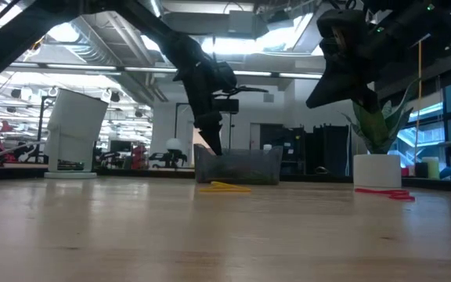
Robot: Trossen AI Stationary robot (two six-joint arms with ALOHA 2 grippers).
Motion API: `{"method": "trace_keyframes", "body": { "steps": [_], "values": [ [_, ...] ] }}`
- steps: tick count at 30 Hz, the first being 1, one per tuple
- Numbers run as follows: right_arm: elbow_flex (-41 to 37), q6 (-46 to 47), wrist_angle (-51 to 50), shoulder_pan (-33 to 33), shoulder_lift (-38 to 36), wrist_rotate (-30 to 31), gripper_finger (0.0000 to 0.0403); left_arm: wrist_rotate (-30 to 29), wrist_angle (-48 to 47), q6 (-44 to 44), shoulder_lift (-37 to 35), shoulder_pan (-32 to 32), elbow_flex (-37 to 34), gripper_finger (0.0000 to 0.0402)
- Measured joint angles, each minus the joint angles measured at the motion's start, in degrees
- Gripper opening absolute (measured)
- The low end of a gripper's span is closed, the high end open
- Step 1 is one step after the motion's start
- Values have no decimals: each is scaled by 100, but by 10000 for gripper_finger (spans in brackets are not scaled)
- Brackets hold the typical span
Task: Pick and place rubber bands into bin
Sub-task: Put the green rubber band into the bin, then put the red rubber band into the bin
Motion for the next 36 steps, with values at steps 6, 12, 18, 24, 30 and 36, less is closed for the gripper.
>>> {"method": "trace_keyframes", "body": {
  "steps": [6, 12, 18, 24, 30, 36],
  "values": [
    [0, -25, -9, 0, 0, 4, 10, -7, 2, 13, 0, -3, 0, 104],
    [0, -46, -22, -93, 0, 4, 10, -17, -26, 34, 0, -3, 0, 153],
    [0, -55, -22, -233, 0, 7, 10, -114, -107, 62, 0, -3, 66, 180],
    [0, -62, -70, -315, 0, 7, 9, -347, -422, 64, -2, 2, 527, 184],
    [0, 120, -456, -461, -2, 9, 9, -339, -953, 54, -11, -25, 1047, 183],
    [57, 432, -1555, -740, -2, 9, 9, -256, -1387, -95, -11, -157, 1361, 175]
  ]
}}
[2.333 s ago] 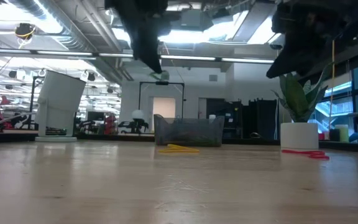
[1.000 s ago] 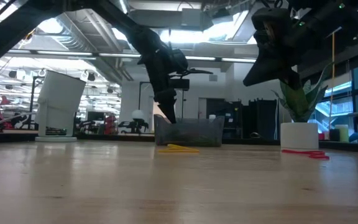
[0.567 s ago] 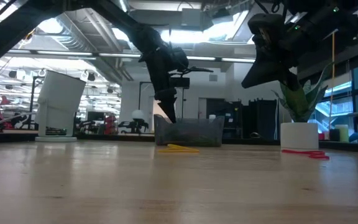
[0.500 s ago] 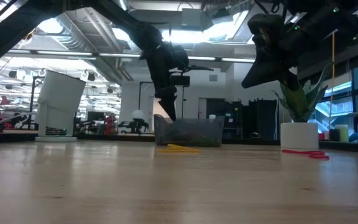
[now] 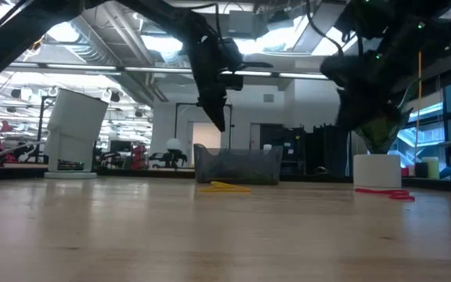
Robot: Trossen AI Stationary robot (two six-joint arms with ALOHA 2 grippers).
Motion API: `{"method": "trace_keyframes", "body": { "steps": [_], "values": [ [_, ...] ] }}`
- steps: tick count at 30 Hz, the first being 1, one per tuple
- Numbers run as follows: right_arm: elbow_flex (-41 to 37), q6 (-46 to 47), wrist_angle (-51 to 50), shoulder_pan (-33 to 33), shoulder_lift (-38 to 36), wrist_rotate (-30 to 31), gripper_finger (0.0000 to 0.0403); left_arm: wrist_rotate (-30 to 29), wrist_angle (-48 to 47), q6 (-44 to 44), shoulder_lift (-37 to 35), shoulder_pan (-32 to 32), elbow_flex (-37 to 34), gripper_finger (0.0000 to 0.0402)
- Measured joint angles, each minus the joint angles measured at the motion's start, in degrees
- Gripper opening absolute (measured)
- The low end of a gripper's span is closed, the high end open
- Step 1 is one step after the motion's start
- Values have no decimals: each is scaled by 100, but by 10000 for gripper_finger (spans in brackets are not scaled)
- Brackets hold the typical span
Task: Pick and place rubber bands into bin
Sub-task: Put the red rubber band into the bin
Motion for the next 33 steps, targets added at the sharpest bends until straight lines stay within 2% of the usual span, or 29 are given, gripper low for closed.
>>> {"method": "trace_keyframes", "body": {
  "steps": [6, 9, 18, 24, 30, 33],
  "values": [
    [505, -7, -1816, -148, 0, 5, 4, 951, -511, -826, -281, -141, 38, 158],
    [640, -46, -2195, -196, -2, 4, 5, 1005, -626, -1393, -503, -225, 45, 146],
    [640, -362, -2176, -205, -2, -154, 52, 215, -868, -2556, -1399, -962, -51, 125],
    [640, -882, -2306, -205, 6, -423, 111, -751, -444, -3495, -2285, -1821, -1239, 125],
    [575, -1086, -2390, -205, 424, -486, 168, -1231, 530, -4728, -3048, -2662, -2661, 123],
    [472, -1091, -2404, -205, 794, -767, 185, -1442, 717, -5302, -3272, -3035, -3142, 122]
  ]
}}
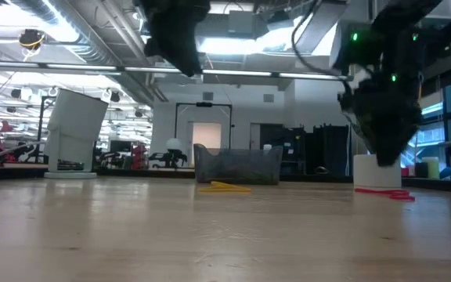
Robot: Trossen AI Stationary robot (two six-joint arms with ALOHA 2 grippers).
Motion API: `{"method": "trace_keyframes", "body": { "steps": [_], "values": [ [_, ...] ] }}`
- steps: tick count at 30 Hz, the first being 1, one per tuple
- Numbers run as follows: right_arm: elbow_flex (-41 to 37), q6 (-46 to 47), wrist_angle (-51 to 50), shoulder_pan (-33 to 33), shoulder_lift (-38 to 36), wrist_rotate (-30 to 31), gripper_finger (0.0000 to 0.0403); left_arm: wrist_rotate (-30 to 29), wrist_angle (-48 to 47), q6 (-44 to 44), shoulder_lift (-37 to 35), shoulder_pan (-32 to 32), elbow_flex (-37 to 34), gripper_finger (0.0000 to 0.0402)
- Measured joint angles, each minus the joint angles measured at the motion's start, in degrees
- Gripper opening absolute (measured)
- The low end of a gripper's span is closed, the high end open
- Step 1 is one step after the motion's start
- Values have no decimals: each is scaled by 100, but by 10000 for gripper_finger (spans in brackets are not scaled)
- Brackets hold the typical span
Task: Pick and place rubber bands into bin
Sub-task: Put the red rubber band into the bin
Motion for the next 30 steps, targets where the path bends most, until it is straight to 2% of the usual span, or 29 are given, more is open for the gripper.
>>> {"method": "trace_keyframes", "body": {
  "steps": [6, 14, 18, 25, 30],
  "values": [
    [-251, 23, 124, 2, 580, -218, 192, -316, 150, -915, -203, -649, -504, 112],
    [-705, 116, 870, -2, 755, -635, 182, -964, 189, -1535, -229, -1270, -562, 107],
    [-753, 168, 909, 3, 749, -568, 140, -1250, 188, -1591, -229, -1417, -562, 106],
    [-664, 78, 852, 4, 779, -516, 14, -1759, 22, -1025, -227, -1405, -562, 106],
    [-355, -87, 215, 2, 601, -570, 8, -1809, -17, -278, -227, -1324, -562, 106]
  ]
}}
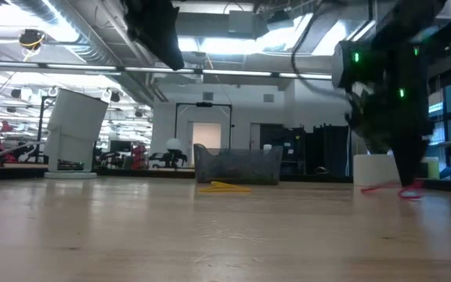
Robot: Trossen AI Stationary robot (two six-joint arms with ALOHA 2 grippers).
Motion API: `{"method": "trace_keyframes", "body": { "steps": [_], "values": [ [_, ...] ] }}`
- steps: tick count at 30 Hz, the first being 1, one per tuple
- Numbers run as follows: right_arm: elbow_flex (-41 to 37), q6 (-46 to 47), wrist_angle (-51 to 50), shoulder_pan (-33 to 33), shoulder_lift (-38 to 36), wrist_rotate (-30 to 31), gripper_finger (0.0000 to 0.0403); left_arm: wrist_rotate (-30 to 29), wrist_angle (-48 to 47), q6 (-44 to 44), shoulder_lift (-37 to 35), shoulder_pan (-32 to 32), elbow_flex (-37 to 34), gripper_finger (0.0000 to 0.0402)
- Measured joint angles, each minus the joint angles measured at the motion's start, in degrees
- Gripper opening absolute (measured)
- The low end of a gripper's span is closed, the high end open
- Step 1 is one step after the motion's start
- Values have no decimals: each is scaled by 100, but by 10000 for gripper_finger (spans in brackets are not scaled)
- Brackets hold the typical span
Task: Pick and place rubber bands into bin
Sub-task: Put the red rubber band into the bin
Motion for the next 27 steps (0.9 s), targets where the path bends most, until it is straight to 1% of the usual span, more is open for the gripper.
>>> {"method": "trace_keyframes", "body": {
  "steps": [4, 7, 10, 13, 16, 18, 22, 27],
  "values": [
    [490, -71, -481, 0, -489, 83, 4, -3, 44, 349, 4, -7, 0, 106],
    [1038, -243, -763, -89, -790, 195, 2, -2, 52, 472, 4, 30, 0, 106],
    [1767, -546, -1083, -311, -851, 394, 2, 0, 50, 484, 4, 95, 0, 106],
    [2556, -1064, -1093, -607, -731, 496, 1, -8, 48, 642, 4, 162, -1, 106],
    [3333, -1583, -1094, -941, -408, 498, 1, -25, 255, 981, 4, 213, -101, 106],
    [3836, -1900, -1106, -1133, -104, 502, 1, -20, 560, 1124, -72, 257, -357, 105],
    [4805, -2563, -1114, -1389, 697, 493, 0, -107, 1230, 1006, -299, 406, -1074, 99],
    [5946, -3282, -1130, -1583, 1863, 408, 0, 293, 1816, 760, -640, 555, -1892, 93]
  ]
}}
